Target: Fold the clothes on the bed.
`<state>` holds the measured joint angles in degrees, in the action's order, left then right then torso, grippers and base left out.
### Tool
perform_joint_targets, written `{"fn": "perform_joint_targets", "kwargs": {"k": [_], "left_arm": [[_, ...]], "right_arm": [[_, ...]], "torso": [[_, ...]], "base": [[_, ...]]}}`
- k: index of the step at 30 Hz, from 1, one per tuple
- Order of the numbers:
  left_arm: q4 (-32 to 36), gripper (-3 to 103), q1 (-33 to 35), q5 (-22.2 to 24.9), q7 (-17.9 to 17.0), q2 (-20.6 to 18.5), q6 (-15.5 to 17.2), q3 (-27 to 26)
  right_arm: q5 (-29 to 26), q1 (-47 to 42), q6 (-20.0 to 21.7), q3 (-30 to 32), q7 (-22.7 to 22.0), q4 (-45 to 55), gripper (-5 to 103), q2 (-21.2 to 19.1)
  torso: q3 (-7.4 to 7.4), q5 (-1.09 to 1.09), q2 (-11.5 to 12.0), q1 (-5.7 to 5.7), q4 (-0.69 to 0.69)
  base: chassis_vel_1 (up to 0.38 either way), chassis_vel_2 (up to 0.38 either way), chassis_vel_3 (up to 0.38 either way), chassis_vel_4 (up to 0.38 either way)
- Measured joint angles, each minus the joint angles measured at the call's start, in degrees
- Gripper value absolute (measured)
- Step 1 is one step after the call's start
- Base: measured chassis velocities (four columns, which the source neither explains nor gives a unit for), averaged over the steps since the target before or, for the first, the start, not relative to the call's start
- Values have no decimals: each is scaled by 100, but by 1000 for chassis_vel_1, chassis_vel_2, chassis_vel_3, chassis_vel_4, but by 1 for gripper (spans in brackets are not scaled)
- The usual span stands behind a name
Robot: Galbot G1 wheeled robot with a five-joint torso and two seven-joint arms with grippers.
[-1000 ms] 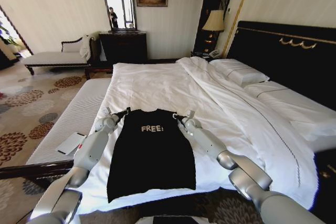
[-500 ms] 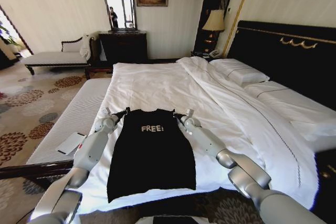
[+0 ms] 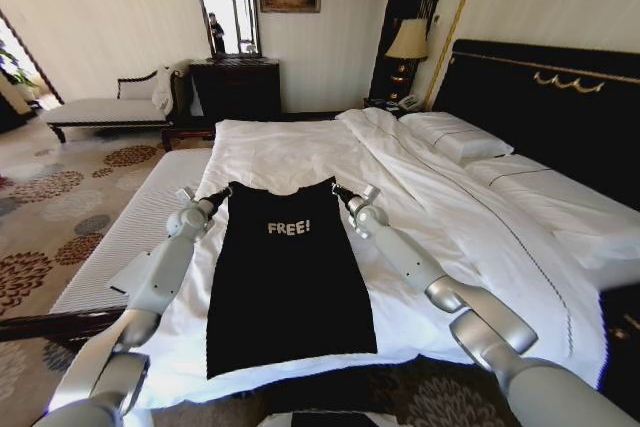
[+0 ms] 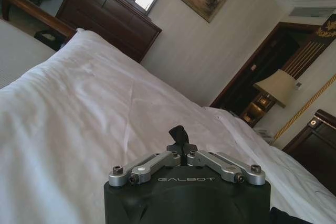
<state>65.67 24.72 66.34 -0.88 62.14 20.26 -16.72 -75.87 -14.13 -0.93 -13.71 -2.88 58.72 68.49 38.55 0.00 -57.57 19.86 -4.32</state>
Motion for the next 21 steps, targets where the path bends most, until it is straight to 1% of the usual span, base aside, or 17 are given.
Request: {"fn": "perform_joint_targets", "kwargs": {"k": [3, 8, 12, 21], "left_arm": [[-55, 0, -107, 0, 25, -21, -2, 19], [-350, 0, -463, -35, 97, 17, -3, 73], [-502, 0, -690, -73, 144, 31, -10, 154], [-717, 0, -983, -69, 256, -10, -15, 261]], "right_arm": [[7, 39, -31, -18, 27, -29, 0, -4], [44, 274, -34, -52, 57, -325, 0, 186], [43, 431, -32, -137, 74, -435, 0, 253], [17, 709, -4, -245, 152, -669, 0, 279]], "torso": [[0, 0, 0, 0, 2], [0, 0, 0, 1, 1], [1, 0, 0, 1, 2], [0, 0, 0, 1, 0]], "base": [[0, 0, 0, 0], [0, 0, 0, 0], [0, 0, 0, 0], [0, 0, 0, 0]]}}
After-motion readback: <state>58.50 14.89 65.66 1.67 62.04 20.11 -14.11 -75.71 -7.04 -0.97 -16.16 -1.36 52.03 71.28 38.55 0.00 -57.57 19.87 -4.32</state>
